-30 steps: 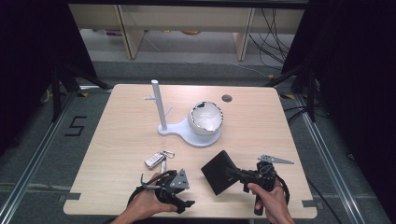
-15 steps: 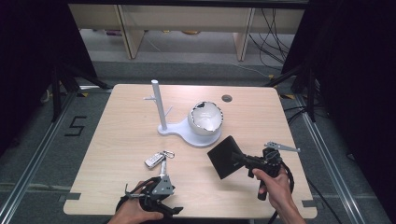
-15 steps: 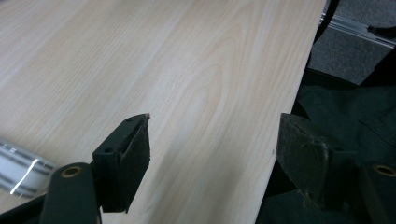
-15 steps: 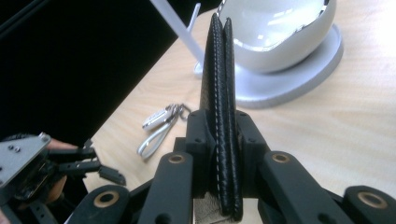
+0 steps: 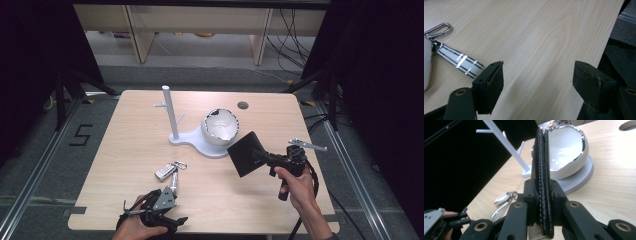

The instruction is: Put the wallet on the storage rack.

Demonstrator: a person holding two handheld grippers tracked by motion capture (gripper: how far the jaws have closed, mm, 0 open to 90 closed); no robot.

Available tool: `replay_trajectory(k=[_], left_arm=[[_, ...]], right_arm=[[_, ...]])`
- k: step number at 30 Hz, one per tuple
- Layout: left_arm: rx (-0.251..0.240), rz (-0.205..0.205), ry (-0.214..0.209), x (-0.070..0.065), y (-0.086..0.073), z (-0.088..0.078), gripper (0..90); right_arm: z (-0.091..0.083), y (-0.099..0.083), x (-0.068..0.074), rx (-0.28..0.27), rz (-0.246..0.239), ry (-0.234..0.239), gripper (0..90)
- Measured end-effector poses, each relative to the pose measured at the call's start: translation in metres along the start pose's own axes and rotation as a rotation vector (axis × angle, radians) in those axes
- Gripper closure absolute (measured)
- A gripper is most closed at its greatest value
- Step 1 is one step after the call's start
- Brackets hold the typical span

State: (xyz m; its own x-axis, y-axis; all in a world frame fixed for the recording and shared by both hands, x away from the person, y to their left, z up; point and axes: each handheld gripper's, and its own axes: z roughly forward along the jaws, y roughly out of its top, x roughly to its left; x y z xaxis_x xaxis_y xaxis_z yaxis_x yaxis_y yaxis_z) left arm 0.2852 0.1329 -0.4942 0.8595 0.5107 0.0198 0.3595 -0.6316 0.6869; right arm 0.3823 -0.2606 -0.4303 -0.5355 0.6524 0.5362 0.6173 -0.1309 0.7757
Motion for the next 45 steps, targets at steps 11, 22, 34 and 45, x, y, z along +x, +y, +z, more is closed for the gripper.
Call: replay_trajectory(k=[11, 22, 34, 45], left_arm=[[-0.018, -0.017, -0.002, 0.001, -0.001, -0.002, 24.0], [-0.024, -0.034, 0.005, 0.002, -0.001, -0.002, 23.9], [-0.024, -0.011, 0.009, 0.002, -0.001, -0.003, 24.1], [-0.017, -0.011, 0.012, 0.001, -0.001, -0.002, 24.2]], right_arm=[[0.008, 0.027, -0.001, -0.027, -0.001, 0.005, 79.4], [0.031, 0.055, -0.004, -0.042, 0.019, -0.033, 79.4], [0.067, 0.08, -0.017, -0.036, 0.025, -0.084, 79.4], [0.095, 0.089, -0.025, -0.02, 0.063, -0.123, 79.4]])
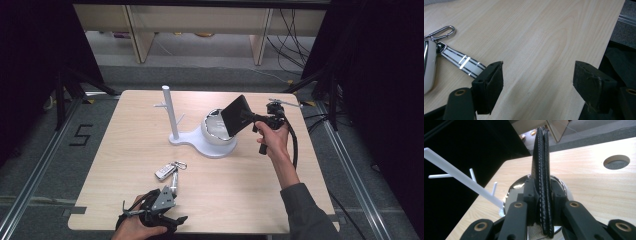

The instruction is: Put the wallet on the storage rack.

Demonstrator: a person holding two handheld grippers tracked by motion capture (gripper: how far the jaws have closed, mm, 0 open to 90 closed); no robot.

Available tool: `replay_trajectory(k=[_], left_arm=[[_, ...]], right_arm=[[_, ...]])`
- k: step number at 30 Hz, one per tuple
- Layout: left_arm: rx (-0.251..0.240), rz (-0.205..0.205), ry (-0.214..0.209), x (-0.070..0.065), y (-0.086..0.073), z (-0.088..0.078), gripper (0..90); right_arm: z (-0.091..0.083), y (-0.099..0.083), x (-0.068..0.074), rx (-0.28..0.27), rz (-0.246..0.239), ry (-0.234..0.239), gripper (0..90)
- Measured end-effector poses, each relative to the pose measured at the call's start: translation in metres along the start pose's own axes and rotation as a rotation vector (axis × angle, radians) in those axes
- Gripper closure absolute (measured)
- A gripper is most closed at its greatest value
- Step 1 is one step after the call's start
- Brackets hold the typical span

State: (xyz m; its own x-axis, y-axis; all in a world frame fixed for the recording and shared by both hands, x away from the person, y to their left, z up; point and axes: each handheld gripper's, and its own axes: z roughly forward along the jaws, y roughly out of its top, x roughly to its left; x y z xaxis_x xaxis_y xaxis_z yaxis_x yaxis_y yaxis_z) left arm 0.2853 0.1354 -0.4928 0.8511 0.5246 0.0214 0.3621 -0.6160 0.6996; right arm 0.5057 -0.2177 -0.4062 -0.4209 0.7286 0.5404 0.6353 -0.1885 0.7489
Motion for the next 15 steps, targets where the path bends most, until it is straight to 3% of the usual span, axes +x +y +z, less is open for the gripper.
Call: replay_trajectory(k=[8, 9, 10, 15], left_arm=[[-0.001, 0.007, 0.002, 0.001, 0.0, -0.001, 24.0], [-0.015, -0.019, -0.009, -0.001, 0.0, 0.0, 24.0], [-0.013, -0.003, -0.007, 0.0, 0.0, -0.001, 24.0], [-0.005, -0.002, -0.006, 0.001, -0.001, 0.0, 23.9]], right_arm=[[0.02, -0.002, 0.003, 0.025, -0.013, -0.012, 79.3], [0.022, -0.003, 0.005, 0.043, 0.023, -0.017, 79.3], [0.025, -0.004, 0.003, 0.039, -0.007, -0.018, 79.3], [0.036, -0.01, 0.002, 0.06, 0.001, -0.033, 79.3]])
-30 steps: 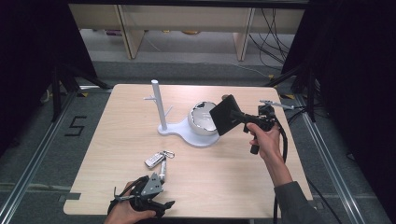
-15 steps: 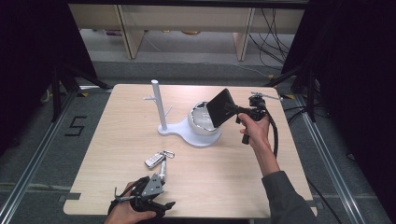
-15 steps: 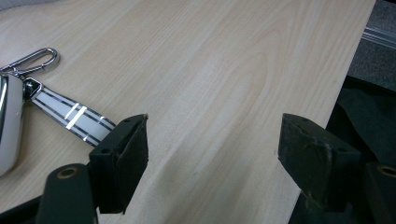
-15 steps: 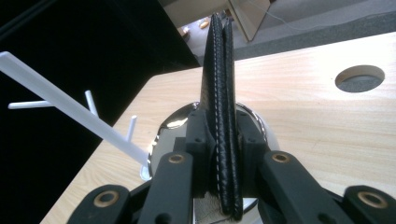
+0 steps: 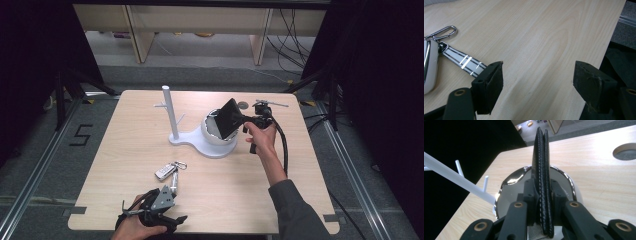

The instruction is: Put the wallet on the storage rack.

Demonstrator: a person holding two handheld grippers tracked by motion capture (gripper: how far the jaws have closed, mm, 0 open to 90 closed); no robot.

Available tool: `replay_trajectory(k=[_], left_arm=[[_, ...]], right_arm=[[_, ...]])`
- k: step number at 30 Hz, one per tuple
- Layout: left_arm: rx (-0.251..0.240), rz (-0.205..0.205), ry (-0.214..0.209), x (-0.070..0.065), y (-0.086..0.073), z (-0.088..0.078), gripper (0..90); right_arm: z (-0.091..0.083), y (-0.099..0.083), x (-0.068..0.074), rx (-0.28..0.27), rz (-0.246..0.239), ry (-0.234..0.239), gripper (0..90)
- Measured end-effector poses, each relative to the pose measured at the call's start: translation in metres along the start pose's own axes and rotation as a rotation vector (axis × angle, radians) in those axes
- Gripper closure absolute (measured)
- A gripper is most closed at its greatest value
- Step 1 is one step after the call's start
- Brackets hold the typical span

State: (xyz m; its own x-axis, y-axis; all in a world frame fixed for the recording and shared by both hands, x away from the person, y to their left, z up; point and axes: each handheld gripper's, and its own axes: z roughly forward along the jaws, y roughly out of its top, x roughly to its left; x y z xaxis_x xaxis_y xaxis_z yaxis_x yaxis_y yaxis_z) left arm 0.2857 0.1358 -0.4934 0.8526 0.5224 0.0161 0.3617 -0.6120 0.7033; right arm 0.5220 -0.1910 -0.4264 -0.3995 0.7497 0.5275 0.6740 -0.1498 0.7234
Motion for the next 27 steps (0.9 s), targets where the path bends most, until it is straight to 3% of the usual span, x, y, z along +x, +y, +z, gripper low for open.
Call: replay_trajectory(k=[2, 4, 5, 7, 8, 10, 11, 13, 14, 15, 16, 17, 18, 19, 20, 21, 22, 23, 25, 27], left_arm=[[0.002, -0.013, -0.005, -0.001, 0.0, 0.001, 23.9], [0.005, 0.008, -0.005, -0.001, 0.0, 0.001, 23.9], [0.007, 0.008, -0.003, -0.001, 0.0, 0.001, 23.9], [0.0, 0.003, -0.007, -0.002, 0.0, 0.001, 23.9], [0.01, 0.012, 0.003, -0.001, 0.0, 0.0, 23.9], [-0.001, -0.009, -0.007, -0.001, -0.001, 0.001, 23.9], [0.003, 0.0, -0.001, -0.001, -0.001, 0.001, 23.9], [-0.003, -0.006, 0.003, 0.0, -0.001, 0.0, 23.9], [-0.004, -0.018, 0.009, 0.0, -0.001, 0.0, 23.9], [-0.002, -0.002, 0.012, 0.001, 0.0, -0.001, 23.9], [-0.008, -0.003, 0.002, 0.001, 0.0, -0.002, 23.9], [-0.008, -0.013, 0.013, 0.002, 0.0, -0.003, 23.9], [-0.004, 0.002, 0.02, 0.004, 0.0, -0.004, 23.9], [-0.014, -0.011, 0.02, 0.004, 0.0, -0.005, 23.9], [-0.028, -0.017, 0.03, 0.006, 0.001, -0.007, 23.8], [-0.03, -0.017, 0.036, 0.007, 0.001, -0.01, 23.9], [-0.029, -0.019, 0.048, 0.01, 0.001, -0.012, 23.8], [-0.042, -0.032, 0.052, 0.012, 0.0, -0.015, 23.8], [-0.046, -0.036, 0.076, 0.017, -0.001, -0.018, 23.8], [-0.053, -0.062, 0.099, 0.023, -0.004, -0.022, 23.8]], right_arm=[[0.004, -0.001, -0.001, -0.002, -0.022, 0.009, 79.2], [0.008, -0.002, 0.001, 0.006, -0.008, -0.005, 79.2], [0.01, -0.003, -0.001, 0.009, -0.028, -0.008, 79.2], [0.015, -0.006, 0.001, 0.03, -0.006, -0.011, 78.8], [0.018, -0.007, -0.001, 0.042, -0.035, -0.013, 78.7], [0.021, -0.01, -0.001, 0.05, -0.05, -0.025, 77.9], [0.022, -0.01, 0.0, 0.047, -0.048, -0.037, 77.0], [0.02, -0.01, 0.003, 0.078, 0.008, -0.027, 69.6], [0.02, -0.009, -0.001, 0.064, -0.047, -0.037, 65.0], [0.017, -0.008, 0.003, 0.073, -0.01, -0.043, 60.5], [0.014, -0.006, 0.004, 0.078, -0.03, -0.069, 57.9], [0.011, -0.004, 0.0, 0.062, -0.091, -0.081, 54.8], [0.004, -0.002, 0.001, 0.049, -0.09, -0.095, 51.7], [-0.001, 0.0, 0.001, 0.044, -0.087, -0.104, 49.2], [-0.006, 0.0, 0.005, 0.056, -0.03, -0.107, 47.2], [-0.011, 0.001, -0.001, 0.034, -0.09, -0.115, 45.3], [-0.016, 0.0, 0.001, 0.037, -0.052, -0.119, 43.4], [-0.021, 0.0, -0.003, 0.016, -0.101, -0.119, 41.9], [-0.032, -0.003, -0.004, 0.009, -0.102, -0.12, 39.5], [-0.042, -0.007, -0.006, -0.003, -0.143, -0.135, 38.8]])
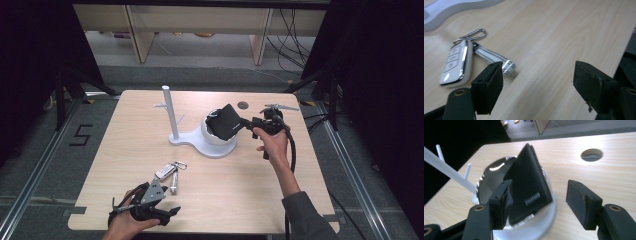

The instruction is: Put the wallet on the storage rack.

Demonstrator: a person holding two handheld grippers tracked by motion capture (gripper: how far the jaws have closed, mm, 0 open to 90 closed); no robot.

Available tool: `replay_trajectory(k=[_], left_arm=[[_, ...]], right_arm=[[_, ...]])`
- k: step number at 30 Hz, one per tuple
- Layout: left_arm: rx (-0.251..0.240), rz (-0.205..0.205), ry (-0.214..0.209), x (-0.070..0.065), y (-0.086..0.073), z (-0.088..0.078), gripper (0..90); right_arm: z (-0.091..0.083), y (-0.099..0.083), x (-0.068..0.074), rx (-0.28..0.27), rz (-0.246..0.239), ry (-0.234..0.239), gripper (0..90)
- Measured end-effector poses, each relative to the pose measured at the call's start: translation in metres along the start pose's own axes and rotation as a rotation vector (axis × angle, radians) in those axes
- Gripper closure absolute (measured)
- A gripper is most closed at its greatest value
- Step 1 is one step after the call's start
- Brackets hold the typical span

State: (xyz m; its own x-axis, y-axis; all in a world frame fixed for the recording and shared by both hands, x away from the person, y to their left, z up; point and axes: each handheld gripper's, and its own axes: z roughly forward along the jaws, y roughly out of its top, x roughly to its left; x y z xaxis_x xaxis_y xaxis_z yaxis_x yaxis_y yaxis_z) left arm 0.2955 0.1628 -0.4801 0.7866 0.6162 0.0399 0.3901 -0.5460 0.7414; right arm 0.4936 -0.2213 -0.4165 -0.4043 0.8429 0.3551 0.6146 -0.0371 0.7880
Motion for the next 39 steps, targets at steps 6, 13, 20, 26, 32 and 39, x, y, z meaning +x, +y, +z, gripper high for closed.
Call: replay_trajectory(k=[6, 13, 20, 26, 32, 39], left_arm=[[-0.009, -0.038, 0.026, 0.011, -0.004, -0.004, 23.8], [-0.005, -0.027, 0.027, 0.013, -0.005, -0.005, 23.8], [-0.017, -0.047, 0.029, 0.018, -0.001, -0.006, 23.8], [-0.025, -0.046, 0.039, 0.024, 0.008, -0.002, 23.7], [-0.001, -0.024, 0.024, 0.027, 0.012, 0.006, 23.7], [0.01, -0.042, 0.026, 0.034, 0.014, 0.012, 23.6]], right_arm=[[-0.027, -0.023, 0.007, 0.023, -0.019, 0.012, 35.6], [-0.053, -0.043, 0.014, 0.023, -0.102, 0.005, 34.4], [-0.068, -0.081, 0.023, 0.066, -0.14, 0.036, 34.1], [-0.074, -0.11, 0.035, 0.089, -0.175, 0.063, 34.2], [-0.076, -0.129, 0.045, 0.117, -0.143, 0.086, 33.9], [-0.076, -0.142, 0.043, 0.126, -0.197, 0.081, 33.5]])
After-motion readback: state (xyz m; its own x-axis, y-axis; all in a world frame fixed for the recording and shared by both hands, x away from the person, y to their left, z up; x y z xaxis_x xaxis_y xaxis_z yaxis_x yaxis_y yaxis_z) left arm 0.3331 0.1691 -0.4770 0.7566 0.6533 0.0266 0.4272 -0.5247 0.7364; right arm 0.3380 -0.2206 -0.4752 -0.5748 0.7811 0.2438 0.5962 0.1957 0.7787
